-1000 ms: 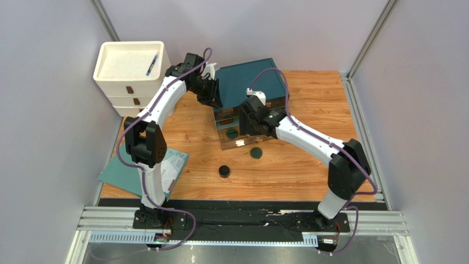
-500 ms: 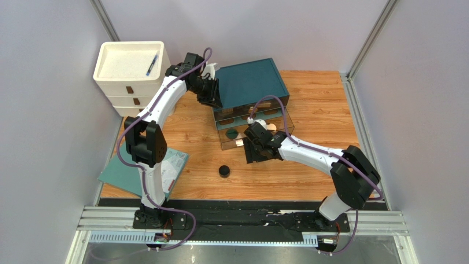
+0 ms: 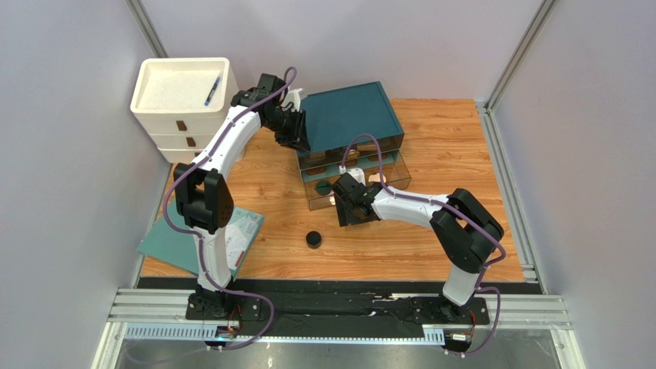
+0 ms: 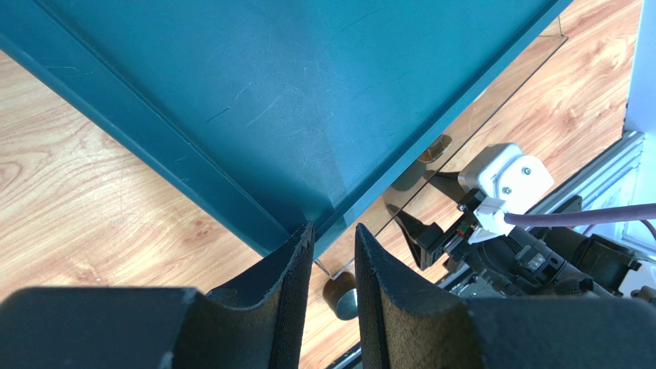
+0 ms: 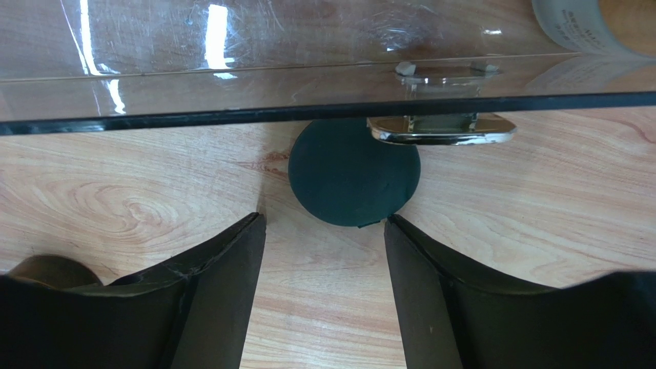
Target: Organize the makeup
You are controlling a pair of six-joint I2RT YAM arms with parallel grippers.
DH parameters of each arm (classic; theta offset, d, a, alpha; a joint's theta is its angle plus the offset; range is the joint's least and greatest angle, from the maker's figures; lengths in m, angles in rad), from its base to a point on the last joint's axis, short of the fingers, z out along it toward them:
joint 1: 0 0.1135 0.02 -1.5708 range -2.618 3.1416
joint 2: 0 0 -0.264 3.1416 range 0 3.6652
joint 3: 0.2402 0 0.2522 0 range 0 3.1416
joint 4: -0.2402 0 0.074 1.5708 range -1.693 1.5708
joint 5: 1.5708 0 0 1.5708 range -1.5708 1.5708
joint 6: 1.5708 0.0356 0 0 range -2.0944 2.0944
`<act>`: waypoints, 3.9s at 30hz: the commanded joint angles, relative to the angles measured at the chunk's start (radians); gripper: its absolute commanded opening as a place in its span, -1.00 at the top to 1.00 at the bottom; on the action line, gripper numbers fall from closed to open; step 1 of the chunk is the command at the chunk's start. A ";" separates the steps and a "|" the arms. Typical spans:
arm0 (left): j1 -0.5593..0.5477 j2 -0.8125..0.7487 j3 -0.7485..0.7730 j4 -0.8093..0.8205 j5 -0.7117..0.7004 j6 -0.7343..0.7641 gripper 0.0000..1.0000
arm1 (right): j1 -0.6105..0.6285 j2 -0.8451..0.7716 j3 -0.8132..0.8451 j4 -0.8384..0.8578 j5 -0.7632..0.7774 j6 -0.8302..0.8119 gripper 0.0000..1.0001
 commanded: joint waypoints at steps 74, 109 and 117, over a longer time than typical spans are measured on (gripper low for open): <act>0.019 0.053 -0.039 -0.207 -0.090 0.044 0.29 | 0.229 -0.062 0.237 -0.056 -0.280 -0.293 -0.40; 0.019 0.034 -0.079 -0.208 -0.109 0.057 0.29 | 0.317 0.206 0.302 -0.119 -0.040 -0.184 0.96; 0.019 0.033 -0.077 -0.208 -0.115 0.058 0.29 | 0.315 0.055 0.282 -0.107 0.104 -0.191 1.00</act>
